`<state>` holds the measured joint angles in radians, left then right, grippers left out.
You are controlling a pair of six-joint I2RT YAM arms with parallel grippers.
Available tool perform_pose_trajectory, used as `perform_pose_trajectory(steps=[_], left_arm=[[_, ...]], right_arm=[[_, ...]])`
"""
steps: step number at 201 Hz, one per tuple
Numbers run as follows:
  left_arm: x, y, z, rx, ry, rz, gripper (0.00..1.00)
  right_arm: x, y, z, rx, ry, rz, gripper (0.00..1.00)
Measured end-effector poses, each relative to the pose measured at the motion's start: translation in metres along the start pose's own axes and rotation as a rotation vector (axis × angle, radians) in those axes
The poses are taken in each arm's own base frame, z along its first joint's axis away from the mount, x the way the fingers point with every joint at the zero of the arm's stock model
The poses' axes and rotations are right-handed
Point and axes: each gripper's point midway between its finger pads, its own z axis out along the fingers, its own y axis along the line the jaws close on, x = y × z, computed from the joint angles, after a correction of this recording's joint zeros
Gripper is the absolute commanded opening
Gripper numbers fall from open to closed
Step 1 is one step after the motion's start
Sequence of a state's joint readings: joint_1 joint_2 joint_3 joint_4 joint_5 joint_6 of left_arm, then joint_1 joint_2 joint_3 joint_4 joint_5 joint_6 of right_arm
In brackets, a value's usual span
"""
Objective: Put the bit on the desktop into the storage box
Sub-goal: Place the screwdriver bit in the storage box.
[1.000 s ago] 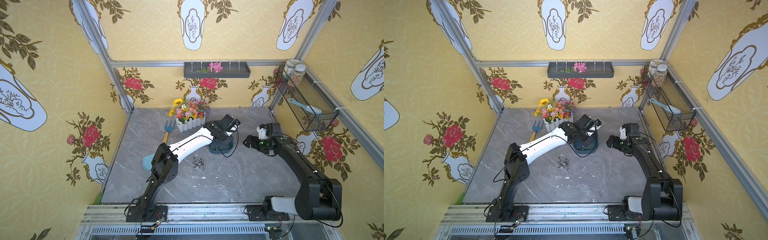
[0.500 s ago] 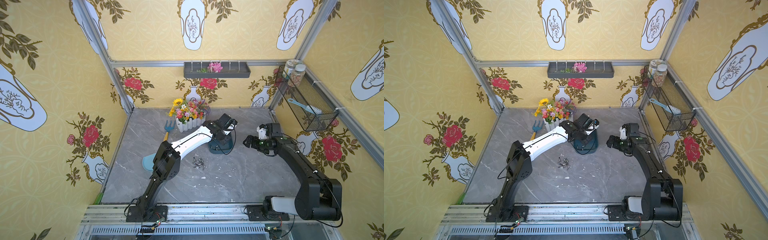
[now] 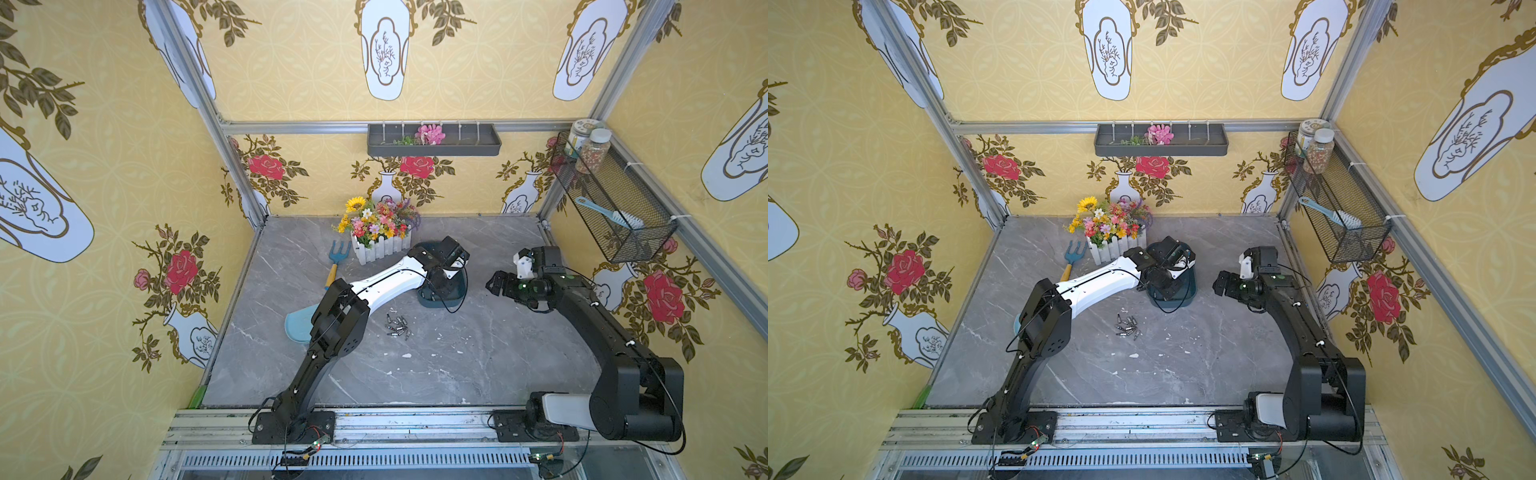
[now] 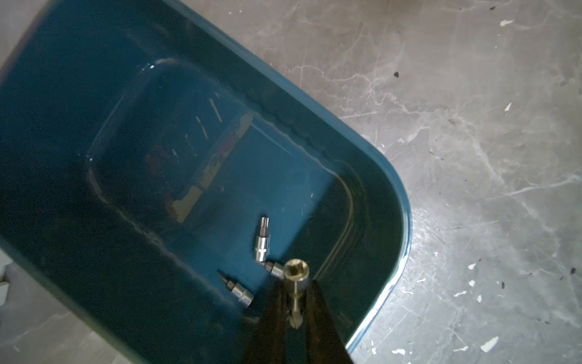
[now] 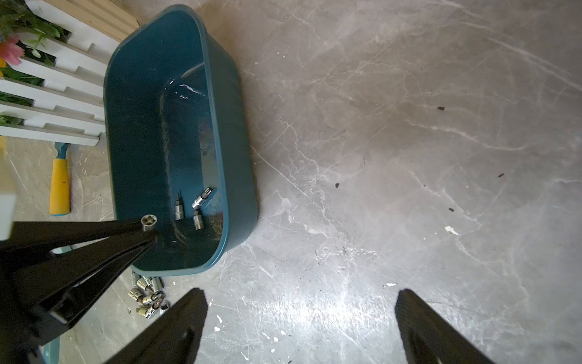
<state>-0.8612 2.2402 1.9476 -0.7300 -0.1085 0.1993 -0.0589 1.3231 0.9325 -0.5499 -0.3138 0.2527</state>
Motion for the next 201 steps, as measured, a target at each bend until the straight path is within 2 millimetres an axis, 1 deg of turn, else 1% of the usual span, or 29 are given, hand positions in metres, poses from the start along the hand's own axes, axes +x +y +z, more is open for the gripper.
perform_pose_trajectory(steps=[36, 102, 112, 119, 133, 150, 158, 172, 201], left_arm=[[0.009, -0.002, 0.011, 0.012, 0.027, -0.012, 0.01], [0.008, -0.003, 0.011, 0.022, 0.026, -0.02, 0.04], [0.008, -0.002, 0.011, 0.022, 0.026, -0.02, 0.06], [0.008, -0.002, 0.011, 0.022, 0.026, -0.02, 0.1], [0.008, -0.002, 0.011, 0.022, 0.025, -0.02, 0.14], [0.007, -0.002, 0.011, 0.021, 0.023, -0.02, 0.22], [0.007, -0.002, 0.011, 0.021, 0.023, -0.02, 0.29], [0.007, -0.002, 0.011, 0.02, 0.023, -0.022, 0.44], [0.004, -0.001, 0.003, 0.016, 0.007, -0.027, 0.65]], right_arm=[[0.0, 0.0, 0.0, 0.0, 0.001, 0.001, 0.97], [0.0, 0.0, 0.0, 0.0, 0.001, 0.0, 0.97], [0.0, 0.0, 0.0, 0.0, 0.002, 0.001, 0.97], [0.0, 0.0, 0.001, 0.0, 0.002, 0.001, 0.97], [0.001, 0.0, 0.001, 0.0, 0.004, 0.001, 0.97], [0.001, 0.0, 0.002, 0.001, 0.006, 0.002, 0.97], [0.001, 0.0, 0.002, 0.001, 0.006, 0.002, 0.97], [0.001, -0.001, 0.002, 0.001, 0.006, 0.002, 0.97], [0.001, -0.001, 0.002, 0.001, 0.006, 0.002, 0.97]])
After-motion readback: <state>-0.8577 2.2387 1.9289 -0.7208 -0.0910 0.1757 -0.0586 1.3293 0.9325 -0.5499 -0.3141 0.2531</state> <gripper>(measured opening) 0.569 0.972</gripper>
